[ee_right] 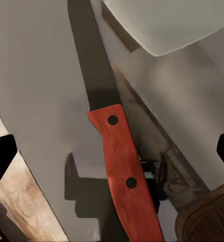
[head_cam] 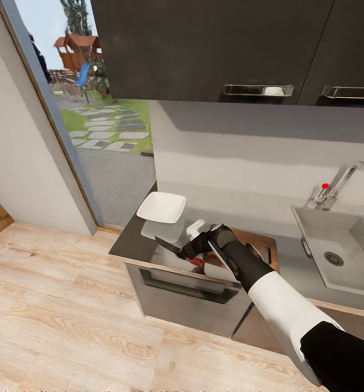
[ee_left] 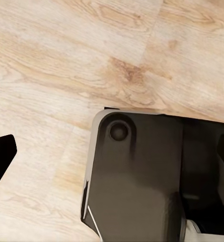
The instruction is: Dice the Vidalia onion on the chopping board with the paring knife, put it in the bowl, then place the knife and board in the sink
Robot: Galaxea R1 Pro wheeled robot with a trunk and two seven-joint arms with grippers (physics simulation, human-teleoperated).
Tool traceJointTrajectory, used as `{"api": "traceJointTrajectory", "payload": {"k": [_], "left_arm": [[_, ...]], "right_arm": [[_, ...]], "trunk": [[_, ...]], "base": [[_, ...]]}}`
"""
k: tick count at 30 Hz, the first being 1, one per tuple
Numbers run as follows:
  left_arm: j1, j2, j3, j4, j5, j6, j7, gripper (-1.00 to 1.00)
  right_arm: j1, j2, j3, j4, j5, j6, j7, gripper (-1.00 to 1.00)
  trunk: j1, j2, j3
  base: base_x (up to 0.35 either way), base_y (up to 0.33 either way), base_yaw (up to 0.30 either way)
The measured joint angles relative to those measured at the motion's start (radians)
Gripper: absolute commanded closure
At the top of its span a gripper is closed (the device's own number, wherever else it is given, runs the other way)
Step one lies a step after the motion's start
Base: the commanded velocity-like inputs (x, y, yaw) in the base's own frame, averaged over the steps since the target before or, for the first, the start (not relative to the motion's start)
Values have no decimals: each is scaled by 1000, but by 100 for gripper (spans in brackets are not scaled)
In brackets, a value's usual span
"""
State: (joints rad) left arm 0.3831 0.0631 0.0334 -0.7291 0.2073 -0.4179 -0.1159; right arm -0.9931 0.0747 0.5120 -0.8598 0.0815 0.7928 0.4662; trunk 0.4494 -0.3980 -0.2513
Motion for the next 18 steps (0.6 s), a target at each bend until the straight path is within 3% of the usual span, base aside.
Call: {"api": "traceJointTrajectory", "payload": {"k": [10,18], "left_arm": [[0,0,0,1,0,0,0,-100],[0,0,0,6,-1,0,0,-100]], "right_arm": [[0,-5,0,0,0,-7,24,-100],[0,-6,0,0,0,-7,24,-100]], "trunk": [[0,0,-13],[0,0,-24]], "base": [[0,-9,0],[0,-95,0]]}}
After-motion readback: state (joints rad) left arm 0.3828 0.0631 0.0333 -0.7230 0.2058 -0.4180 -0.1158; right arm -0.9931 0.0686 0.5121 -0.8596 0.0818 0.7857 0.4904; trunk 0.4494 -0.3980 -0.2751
